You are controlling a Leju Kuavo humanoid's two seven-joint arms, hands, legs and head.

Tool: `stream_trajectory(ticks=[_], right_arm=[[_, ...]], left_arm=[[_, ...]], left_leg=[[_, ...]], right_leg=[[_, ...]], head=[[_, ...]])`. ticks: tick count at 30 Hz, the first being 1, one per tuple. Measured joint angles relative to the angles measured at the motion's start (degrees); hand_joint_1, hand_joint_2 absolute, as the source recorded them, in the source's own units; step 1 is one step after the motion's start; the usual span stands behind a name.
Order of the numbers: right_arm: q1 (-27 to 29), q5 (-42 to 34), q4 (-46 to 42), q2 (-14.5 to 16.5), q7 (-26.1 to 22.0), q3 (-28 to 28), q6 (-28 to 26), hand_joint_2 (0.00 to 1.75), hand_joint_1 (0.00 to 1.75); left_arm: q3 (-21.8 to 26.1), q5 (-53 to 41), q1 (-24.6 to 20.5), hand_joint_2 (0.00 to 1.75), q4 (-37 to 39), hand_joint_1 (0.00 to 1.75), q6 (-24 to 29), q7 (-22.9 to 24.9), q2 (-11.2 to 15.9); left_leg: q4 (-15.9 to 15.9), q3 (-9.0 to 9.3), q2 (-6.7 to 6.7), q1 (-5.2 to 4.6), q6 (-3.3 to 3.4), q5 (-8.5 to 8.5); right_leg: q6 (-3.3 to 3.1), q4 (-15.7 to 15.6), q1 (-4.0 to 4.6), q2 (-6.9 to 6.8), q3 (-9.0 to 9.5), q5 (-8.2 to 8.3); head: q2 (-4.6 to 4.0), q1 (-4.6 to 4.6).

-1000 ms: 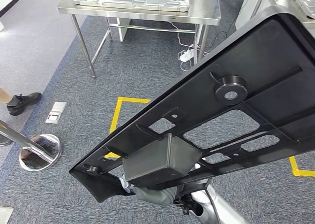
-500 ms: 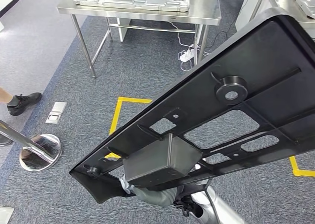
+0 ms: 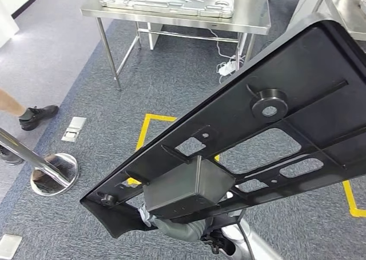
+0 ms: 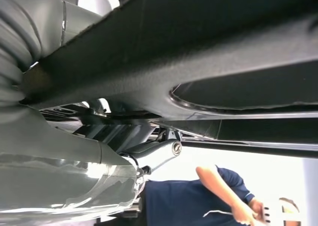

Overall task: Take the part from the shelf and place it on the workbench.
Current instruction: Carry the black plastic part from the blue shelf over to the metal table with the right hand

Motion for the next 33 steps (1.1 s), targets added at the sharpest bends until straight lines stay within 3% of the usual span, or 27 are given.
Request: stream_trajectory(ticks=[2, 7, 9, 11, 12, 13, 14, 16, 17, 18, 21, 23, 24, 26, 27, 28, 29, 31, 32, 33], right_arm=[[-0.02, -0.01, 0.05, -0.02, 0.0, -0.06, 0.0, 1.75, 1.75], [-0.09, -0.06, -0.01, 0.02, -0.02, -0.26, -0.05, 1.75, 1.75], [-0.19, -0.06, -0.08, 0.13, -0.02, -0.27, -0.07, 1.75, 1.75], [-0.17, -0.05, -0.05, 0.19, -0.01, -0.27, -0.07, 1.75, 1.75], [-0.12, -0.05, -0.03, 0.18, -0.01, -0.26, -0.07, 1.75, 1.75], [-0.08, -0.05, -0.01, 0.18, 0.0, -0.26, -0.07, 1.75, 1.75], [-0.07, -0.05, -0.01, 0.19, 0.0, -0.26, -0.07, 1.75, 1.75], [-0.12, -0.06, 0.0, 0.25, 0.0, -0.27, -0.08, 1.75, 1.75], [-0.18, -0.05, -0.01, 0.29, 0.01, -0.27, -0.08, 1.75, 1.75], [-0.23, -0.05, -0.02, 0.33, 0.01, -0.27, -0.09, 1.75, 1.75], [-0.33, -0.07, -0.09, 0.38, 0.0, -0.28, -0.11, 1.75, 1.75], [-0.5, -0.08, -0.15, 0.46, -0.01, -0.3, -0.13, 1.75, 1.75], [-0.58, -0.09, -0.17, 0.48, -0.01, -0.32, -0.14, 1.75, 1.75], [-0.54, -0.08, -0.12, 0.45, 0.0, -0.35, -0.15, 1.75, 1.75], [-0.4, -0.08, -0.09, 0.43, 0.0, -0.37, -0.15, 1.75, 1.75], [-0.28, -0.07, -0.07, 0.42, 0.01, -0.37, -0.15, 1.75, 1.75], [-0.22, -0.07, -0.06, 0.42, 0.01, -0.37, -0.15, 1.75, 1.75], [-0.23, -0.06, -0.04, 0.42, 0.01, -0.38, -0.15, 1.75, 1.75], [-0.26, -0.06, -0.04, 0.43, 0.01, -0.39, -0.15, 1.75, 1.75], [-0.29, -0.06, -0.04, 0.45, 0.01, -0.39, -0.15, 1.75, 1.75]], left_arm=[[0.05, -0.11, -0.06, 1.75, 0.0, 0.0, -0.04, 0.01, -0.09], [0.21, -0.61, -0.16, 1.75, 0.0, 0.0, -0.03, -0.01, -0.15], [0.26, -0.69, -0.25, 1.75, 0.0, 0.0, -0.02, -0.05, -0.21], [0.3, -0.68, -0.14, 1.75, 0.0, 0.0, 0.01, -0.07, -0.22], [0.32, -0.66, -0.03, 1.75, 0.0, 0.0, 0.02, -0.07, -0.22], [0.33, -0.66, 0.08, 1.75, 0.0, 0.0, 0.02, -0.07, -0.22], [0.34, -0.66, 0.15, 1.75, 0.0, 0.0, 0.02, -0.07, -0.22], [0.37, -0.66, 0.17, 1.75, 0.0, 0.0, 0.02, -0.08, -0.22], [0.39, -0.66, 0.16, 1.75, 0.0, 0.0, 0.02, -0.09, -0.22], [0.42, -0.66, 0.14, 1.75, 0.0, 0.0, 0.02, -0.09, -0.22], [0.46, -0.66, 0.13, 1.75, 0.0, 0.0, 0.07, -0.1, -0.22], [0.48, -0.66, 0.21, 1.75, 0.0, 0.0, 0.14, -0.13, -0.22], [0.49, -0.65, 0.18, 1.75, 0.0, 0.0, 0.17, -0.14, -0.22], [0.5, -0.62, 0.05, 1.75, 0.0, 0.0, 0.19, -0.15, -0.24], [0.5, -0.61, 0.05, 1.75, 0.0, 0.0, 0.19, -0.15, -0.25], [0.5, -0.6, 0.09, 1.75, 0.0, 0.0, 0.19, -0.14, -0.26], [0.5, -0.6, 0.15, 1.75, 0.0, 0.0, 0.19, -0.14, -0.27], [0.5, -0.6, 0.19, 1.75, 0.0, 0.0, 0.19, -0.13, -0.3], [0.5, -0.6, 0.15, 1.75, 0.0, 0.0, 0.19, -0.14, -0.33], [0.51, -0.6, 0.07, 1.75, 0.0, 0.0, 0.19, -0.15, -0.36]], left_leg=[[0.28, 0.45, -0.38, -0.1, -0.72, -0.65], [1.01, 0.51, -0.5, 0.12, -2.2, -1.61], [5.61, -1.77, -0.43, 0.29, -2.8, -3.54], [12.96, -6.31, -0.42, 0.45, -3.16, -5.66], [15.47, -8.22, -0.41, 0.49, -3.24, -5.79], [16.01, -9.24, -0.41, 0.53, -3.22, -4.77], [14.38, -9.23, -0.4, 0.55, -3.11, -2.64], [7.94, -7.34, -0.37, 0.47, -2.67, 2.27], [5.33, -6.37, -0.35, 0.3, -2.33, 3.61], [3.78, -5.77, -0.34, 0.12, -1.95, 3.79], [2.61, -5.22, -0.33, -0.08, -0.91, 2.24], [1.9, -4.37, -0.32, 0.13, -0.37, 1.85], [1.6, -3.87, -0.31, 0.21, -0.09, 1.65], [1.5, -3.09, -0.33, 0.08, 0.37, 1.05], [1.5, -2.68, -0.35, 0.01, 0.46, 0.7], [1.5, -2.19, -0.39, -0.04, 0.46, 0.32], [1.51, -1.59, -0.43, -0.06, 0.39, -0.09], [1.5, -0.29, -0.5, -0.08, 0.04, -1.01], [1.54, 0.14, -0.54, -0.1, -0.24, -1.41], [1.58, 0.32, -0.54, -0.11, -0.54, -1.7]], right_leg=[[-0.24, -5.98, 0.15, 0.18, 2.23, 2.84], [-1.63, -7.83, 0.26, 0.28, 3.36, 2.05], [-2.24, -7.98, 0.08, -0.01, 4.07, 1.65], [-2.52, -7.98, 0.11, -0.17, 4.62, 1.08], [-2.52, -7.98, 0.12, -0.15, 4.97, 0.74], [-2.49, -7.97, 0.12, -0.12, 5.44, 0.35], [-2.41, -7.97, 0.12, -0.09, 6.07, -0.09], [-2.08, -8.03, 0.15, -0.09, 7.33, -1.09], [-1.8, -8.05, 0.21, -0.06, 7.71, -1.51], [-1.47, -8.08, 0.25, -0.03, 7.81, -1.8], [-0.4, -8.35, 0.24, -0.08, 7.88, -2.36], [0.03, -6.65, 0.25, -0.08, 7.43, -3.43], [0.07, -4.05, 0.26, -0.03, 6.16, -4.52], [0.01, 3.5, 0.35, 0.03, 1.55, -6.93], [0.0, 6.48, 0.39, 0.04, -0.71, -7.28], [-0.04, 7.63, 0.44, 0.05, -2.16, -6.45], [-0.11, 6.48, 0.5, 0.05, -2.51, -4.38], [-0.58, -0.1, 0.73, 0.09, -0.83, 1.03], [-0.87, -3.21, 0.9, 0.12, 0.26, 2.71], [-1.17, -5.23, 1.06, 0.18, 0.98, 3.31]], head=[[0.0, -0.01], [-0.01, -0.1], [-0.01, -0.15], [0.0, -0.17], [0.0, -0.17], [0.0, -0.18], [0.0, -0.17], [-0.01, -0.17], [-0.01, -0.17], [-0.01, -0.18], [0.0, -0.19], [0.0, -0.16], [0.0, -0.15], [0.0, -0.14], [0.0, -0.14], [0.0, -0.14], [0.0, -0.14], [0.0, -0.16], [0.0, -0.16], [0.0, -0.15]])
